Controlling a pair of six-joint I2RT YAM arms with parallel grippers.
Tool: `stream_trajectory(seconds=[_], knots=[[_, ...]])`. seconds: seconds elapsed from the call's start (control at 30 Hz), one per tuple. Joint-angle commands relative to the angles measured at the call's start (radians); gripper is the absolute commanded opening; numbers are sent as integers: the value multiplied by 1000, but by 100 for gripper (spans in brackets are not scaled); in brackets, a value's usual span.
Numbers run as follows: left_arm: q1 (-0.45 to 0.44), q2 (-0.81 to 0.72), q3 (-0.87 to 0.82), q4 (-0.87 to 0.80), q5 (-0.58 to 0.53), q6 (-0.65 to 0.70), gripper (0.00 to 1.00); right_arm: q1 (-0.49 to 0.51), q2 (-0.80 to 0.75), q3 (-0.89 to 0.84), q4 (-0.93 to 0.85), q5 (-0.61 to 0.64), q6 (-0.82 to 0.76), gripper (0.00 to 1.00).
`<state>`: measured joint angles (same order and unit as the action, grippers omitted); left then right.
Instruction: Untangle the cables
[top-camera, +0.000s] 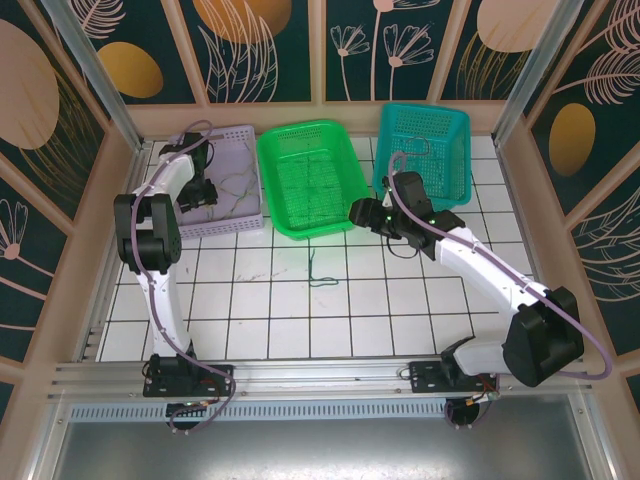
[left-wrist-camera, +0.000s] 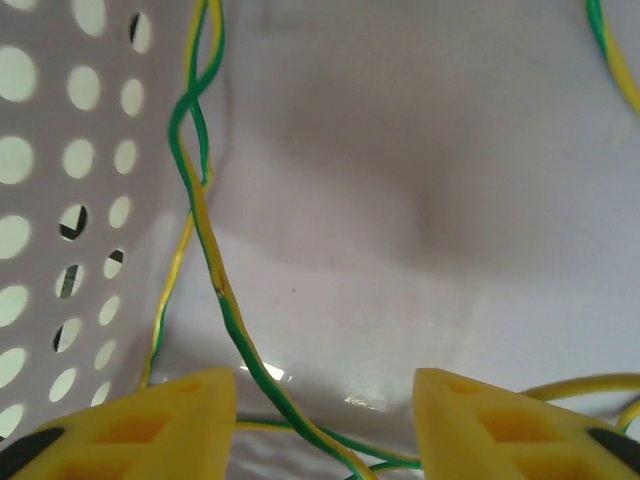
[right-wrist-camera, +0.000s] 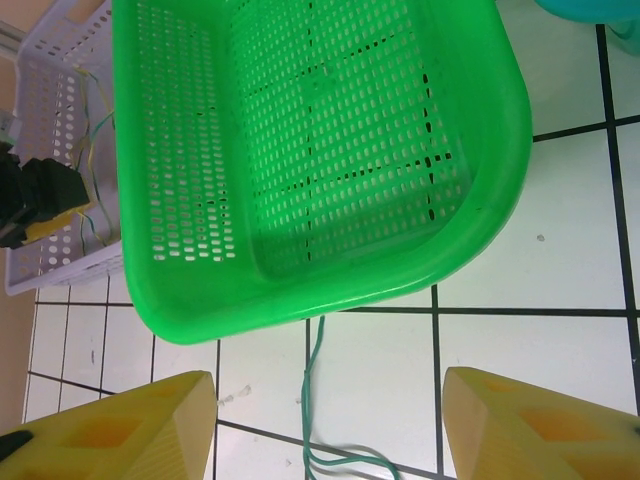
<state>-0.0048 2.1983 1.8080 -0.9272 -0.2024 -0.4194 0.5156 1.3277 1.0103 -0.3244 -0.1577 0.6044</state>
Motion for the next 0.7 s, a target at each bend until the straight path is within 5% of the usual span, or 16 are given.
stream_trajectory(seconds=[0.0,0.23,0.47,0.67], knots=[[3,-47,41,-60,-42,13,54,-9,-31,-10,11,0,0,62],[3,-133,59,-72,-37,-8,69,-9,-13,6,14,-3,-6,62],[-5,-233,93,-53,58,-57,69,-9,-32,-2,14,25,10,61],[-113,-429,-128,87,221,-89,59,-6,-97,-86,13,29,15,60]])
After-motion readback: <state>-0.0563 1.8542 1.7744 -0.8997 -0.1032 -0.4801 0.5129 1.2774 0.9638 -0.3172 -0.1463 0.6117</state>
